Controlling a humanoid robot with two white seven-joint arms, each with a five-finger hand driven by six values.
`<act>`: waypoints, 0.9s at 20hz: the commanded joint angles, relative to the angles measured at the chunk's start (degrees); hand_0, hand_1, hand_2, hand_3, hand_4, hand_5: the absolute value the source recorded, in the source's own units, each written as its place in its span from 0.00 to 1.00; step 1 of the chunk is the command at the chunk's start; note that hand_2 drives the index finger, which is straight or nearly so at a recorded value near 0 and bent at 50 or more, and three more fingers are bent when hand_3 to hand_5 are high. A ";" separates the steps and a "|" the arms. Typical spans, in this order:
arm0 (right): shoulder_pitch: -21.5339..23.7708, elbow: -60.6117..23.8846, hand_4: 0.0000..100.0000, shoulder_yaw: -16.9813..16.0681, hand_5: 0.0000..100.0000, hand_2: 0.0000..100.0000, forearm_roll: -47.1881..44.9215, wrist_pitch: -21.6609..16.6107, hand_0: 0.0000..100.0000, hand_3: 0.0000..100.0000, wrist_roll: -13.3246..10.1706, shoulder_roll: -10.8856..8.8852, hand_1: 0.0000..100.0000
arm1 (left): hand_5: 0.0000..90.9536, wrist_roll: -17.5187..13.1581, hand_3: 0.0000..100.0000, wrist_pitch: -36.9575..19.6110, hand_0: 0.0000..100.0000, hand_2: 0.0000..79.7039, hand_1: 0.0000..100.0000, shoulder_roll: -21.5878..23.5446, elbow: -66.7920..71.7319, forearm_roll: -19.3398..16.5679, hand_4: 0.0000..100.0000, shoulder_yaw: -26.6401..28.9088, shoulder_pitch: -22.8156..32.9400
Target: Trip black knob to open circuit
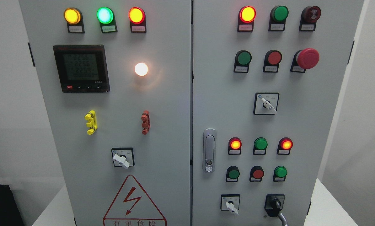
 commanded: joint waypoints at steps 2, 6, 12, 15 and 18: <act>-0.95 -1.98 0.95 1.48 0.93 0.00 0.27 -0.36 0.89 1.00 0.64 -0.04 0.80 | 0.00 0.01 0.00 -0.08 0.12 0.00 0.39 -0.09 -0.01 0.14 0.00 0.07 -0.23; -1.13 -1.98 0.95 1.75 0.93 0.00 0.27 -0.36 0.89 1.00 0.64 -0.04 0.80 | 0.00 0.01 0.00 -0.08 0.12 0.00 0.39 -0.09 -0.01 0.14 0.00 0.07 -0.14; -1.39 -2.07 0.95 1.83 0.93 0.00 0.27 -0.36 0.89 1.00 0.64 0.05 0.80 | 0.00 0.01 0.00 0.00 0.12 0.00 0.39 -0.09 -0.01 0.14 0.00 0.07 -0.14; -1.30 -2.07 0.95 1.83 0.93 0.00 0.27 -0.36 0.89 1.00 0.64 0.14 0.80 | 0.00 0.01 0.00 0.00 0.12 0.00 0.39 -0.09 -0.01 0.14 0.00 0.07 -0.14; -1.21 -2.07 0.95 2.62 0.93 0.00 0.36 -0.36 0.89 1.00 0.64 0.14 0.80 | 0.00 0.01 0.00 -0.08 0.12 0.00 0.39 -0.09 -0.01 0.14 0.00 0.07 -0.14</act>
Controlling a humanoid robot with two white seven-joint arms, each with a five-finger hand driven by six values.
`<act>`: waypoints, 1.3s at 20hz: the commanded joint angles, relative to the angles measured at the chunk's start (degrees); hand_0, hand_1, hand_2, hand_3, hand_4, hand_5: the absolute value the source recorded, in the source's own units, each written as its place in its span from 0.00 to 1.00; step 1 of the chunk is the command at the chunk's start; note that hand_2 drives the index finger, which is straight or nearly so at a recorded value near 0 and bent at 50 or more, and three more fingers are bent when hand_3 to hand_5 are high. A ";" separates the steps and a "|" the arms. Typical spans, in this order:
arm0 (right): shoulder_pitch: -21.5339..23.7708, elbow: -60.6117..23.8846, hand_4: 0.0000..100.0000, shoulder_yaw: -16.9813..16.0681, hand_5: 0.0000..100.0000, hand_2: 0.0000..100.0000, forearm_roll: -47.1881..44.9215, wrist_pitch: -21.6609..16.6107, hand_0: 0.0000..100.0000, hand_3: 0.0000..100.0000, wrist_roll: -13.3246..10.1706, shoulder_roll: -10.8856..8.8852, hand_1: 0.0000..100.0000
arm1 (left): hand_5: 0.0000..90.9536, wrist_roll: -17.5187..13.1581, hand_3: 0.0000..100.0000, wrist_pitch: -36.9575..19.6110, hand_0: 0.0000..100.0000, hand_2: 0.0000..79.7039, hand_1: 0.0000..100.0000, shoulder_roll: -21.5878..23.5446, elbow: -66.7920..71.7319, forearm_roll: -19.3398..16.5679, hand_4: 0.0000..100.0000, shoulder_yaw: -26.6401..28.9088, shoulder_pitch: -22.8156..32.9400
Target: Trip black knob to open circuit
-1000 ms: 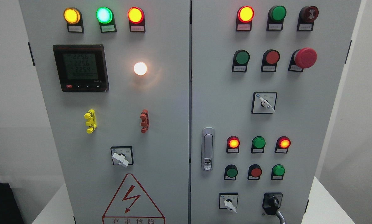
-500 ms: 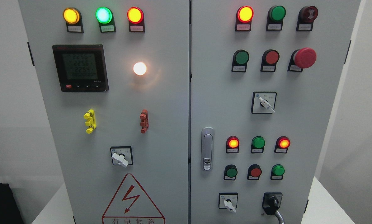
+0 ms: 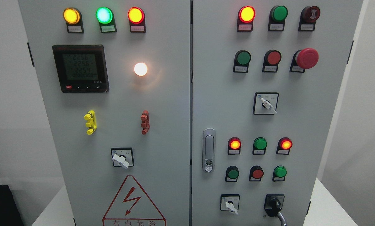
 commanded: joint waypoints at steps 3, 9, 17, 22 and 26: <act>-0.92 -2.18 0.95 2.12 0.93 0.00 0.37 -0.47 0.89 1.00 1.00 0.14 0.80 | 0.00 0.01 0.00 -0.08 0.12 0.00 0.39 -0.09 -0.01 0.14 0.00 0.07 -0.23; -1.01 -2.53 0.95 2.12 0.93 0.00 0.37 -0.38 0.90 1.00 1.00 0.23 0.80 | 0.00 0.01 0.00 -0.08 0.12 0.00 0.39 -0.09 -0.01 0.14 0.00 0.07 -0.14; -1.01 -2.89 0.95 2.82 0.93 0.00 0.37 -0.47 0.90 1.00 1.00 0.23 0.81 | 0.00 0.01 0.00 -0.08 0.12 0.00 0.39 -0.09 -0.01 0.14 0.00 0.07 -0.23; -1.10 -2.89 0.95 3.00 0.93 0.00 0.37 -0.38 0.90 1.00 1.00 0.23 0.81 | 0.00 0.01 0.00 -0.08 0.12 0.00 0.39 -0.09 -0.01 0.14 0.00 0.07 -0.14; -1.45 -2.89 0.95 3.26 0.93 0.00 0.37 -0.47 0.90 1.00 1.00 0.31 0.81 | 0.00 0.01 0.00 -0.08 0.12 0.00 0.39 -0.09 -0.01 0.14 0.00 0.07 -0.14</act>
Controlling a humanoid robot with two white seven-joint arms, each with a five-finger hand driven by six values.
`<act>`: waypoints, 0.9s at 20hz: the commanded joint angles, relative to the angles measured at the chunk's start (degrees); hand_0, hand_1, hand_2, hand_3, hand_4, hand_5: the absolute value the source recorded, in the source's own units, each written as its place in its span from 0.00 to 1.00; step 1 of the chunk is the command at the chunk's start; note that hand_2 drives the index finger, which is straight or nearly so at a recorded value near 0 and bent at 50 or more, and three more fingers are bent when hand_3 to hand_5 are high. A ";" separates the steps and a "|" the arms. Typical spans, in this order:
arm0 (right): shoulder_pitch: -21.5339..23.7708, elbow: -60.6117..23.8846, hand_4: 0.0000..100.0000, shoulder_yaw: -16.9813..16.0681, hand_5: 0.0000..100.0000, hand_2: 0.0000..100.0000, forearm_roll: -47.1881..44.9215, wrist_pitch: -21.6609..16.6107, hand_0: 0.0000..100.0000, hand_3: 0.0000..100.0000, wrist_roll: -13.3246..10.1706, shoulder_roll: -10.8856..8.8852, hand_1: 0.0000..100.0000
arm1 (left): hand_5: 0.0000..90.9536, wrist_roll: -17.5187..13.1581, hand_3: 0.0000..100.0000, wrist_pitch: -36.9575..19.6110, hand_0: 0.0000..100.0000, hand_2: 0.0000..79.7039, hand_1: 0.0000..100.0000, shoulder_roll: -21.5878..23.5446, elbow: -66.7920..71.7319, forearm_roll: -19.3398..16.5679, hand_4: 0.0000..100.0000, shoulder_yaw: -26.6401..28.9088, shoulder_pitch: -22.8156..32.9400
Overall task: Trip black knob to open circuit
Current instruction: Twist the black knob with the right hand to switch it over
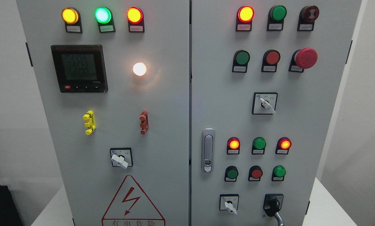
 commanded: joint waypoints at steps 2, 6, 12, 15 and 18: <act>-1.50 -2.64 0.95 2.18 0.93 0.00 0.38 -0.45 0.90 1.00 1.43 0.29 0.81 | 0.00 0.01 0.00 -0.08 0.12 0.00 0.39 -0.09 -0.01 0.14 0.00 0.07 -0.14; -1.85 -2.64 0.95 2.27 0.93 0.00 0.38 -0.45 0.90 1.00 1.43 0.38 0.81 | 0.00 0.01 0.00 -0.08 0.12 0.00 0.39 -0.09 -0.01 0.14 0.00 0.07 -0.23; -1.94 -2.90 0.95 2.45 0.93 0.00 0.38 -0.54 0.90 1.00 1.35 0.47 0.81 | 0.00 0.01 0.00 -0.08 0.12 0.00 0.39 -0.09 -0.01 0.14 0.00 0.07 -0.14; -1.94 -2.90 0.95 2.89 0.93 0.00 0.38 -0.54 0.90 1.00 1.35 0.47 0.81 | 0.00 0.01 0.00 0.00 0.12 0.00 0.39 -0.09 -0.01 0.14 0.00 0.07 -0.23; -1.94 -2.99 0.95 2.98 0.93 0.00 0.38 -0.54 0.90 1.00 1.35 0.47 0.81 | 0.00 0.01 0.00 -0.08 0.12 0.00 0.39 -0.09 -0.01 0.14 0.00 0.07 -0.23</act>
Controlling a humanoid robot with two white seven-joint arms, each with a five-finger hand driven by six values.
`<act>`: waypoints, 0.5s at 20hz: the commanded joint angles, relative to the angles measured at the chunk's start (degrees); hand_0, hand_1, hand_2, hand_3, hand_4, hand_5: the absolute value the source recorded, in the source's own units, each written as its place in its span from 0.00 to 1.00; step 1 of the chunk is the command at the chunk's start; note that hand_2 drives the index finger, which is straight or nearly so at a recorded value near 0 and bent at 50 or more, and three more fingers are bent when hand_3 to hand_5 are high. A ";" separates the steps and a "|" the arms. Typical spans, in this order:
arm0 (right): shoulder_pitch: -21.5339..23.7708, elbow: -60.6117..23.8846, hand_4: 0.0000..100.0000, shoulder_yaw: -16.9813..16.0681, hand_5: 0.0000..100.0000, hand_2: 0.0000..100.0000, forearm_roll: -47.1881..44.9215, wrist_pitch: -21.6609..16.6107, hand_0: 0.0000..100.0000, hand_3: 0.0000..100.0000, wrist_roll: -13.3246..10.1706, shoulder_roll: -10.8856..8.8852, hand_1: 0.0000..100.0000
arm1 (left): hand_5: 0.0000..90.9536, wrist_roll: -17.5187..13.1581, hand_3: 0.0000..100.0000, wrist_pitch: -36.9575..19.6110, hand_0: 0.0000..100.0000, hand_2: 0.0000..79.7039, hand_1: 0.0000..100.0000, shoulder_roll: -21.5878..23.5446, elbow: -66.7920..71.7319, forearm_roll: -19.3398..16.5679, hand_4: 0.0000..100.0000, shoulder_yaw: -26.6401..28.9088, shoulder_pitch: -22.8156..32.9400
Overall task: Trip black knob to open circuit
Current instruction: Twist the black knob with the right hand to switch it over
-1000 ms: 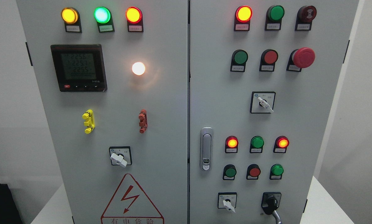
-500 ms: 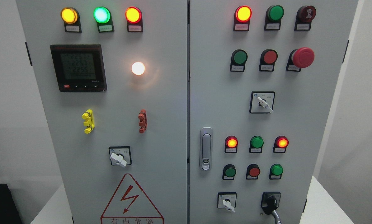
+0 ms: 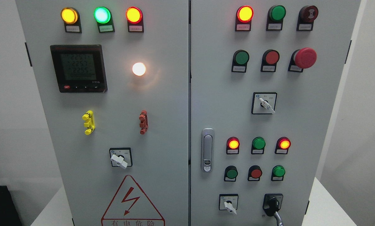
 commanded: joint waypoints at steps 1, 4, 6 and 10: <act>-1.54 -2.93 0.95 2.39 0.93 0.00 0.39 -0.81 0.90 1.00 1.74 0.37 0.81 | 0.00 0.01 0.00 -0.08 0.12 0.00 0.39 -0.09 -0.01 0.14 0.00 0.07 -0.14; -1.63 -3.11 0.95 2.39 0.93 0.00 0.39 -0.90 0.90 1.00 1.74 0.37 0.81 | 0.00 0.01 0.00 -0.08 0.12 0.00 0.39 -0.09 -0.01 0.14 0.00 0.07 -0.14; -1.63 -3.11 0.95 2.39 0.92 0.00 0.39 -0.90 0.90 1.00 1.74 0.37 0.81 | 0.00 0.01 0.00 -0.08 0.12 0.00 0.39 -0.09 -0.01 0.14 0.00 0.07 -0.14; -1.63 -3.11 0.95 2.65 0.93 0.00 0.39 -0.99 0.90 1.00 1.74 0.37 0.81 | 0.00 0.01 0.00 -0.08 0.12 0.00 0.39 -0.09 -0.01 0.14 0.00 0.07 -0.14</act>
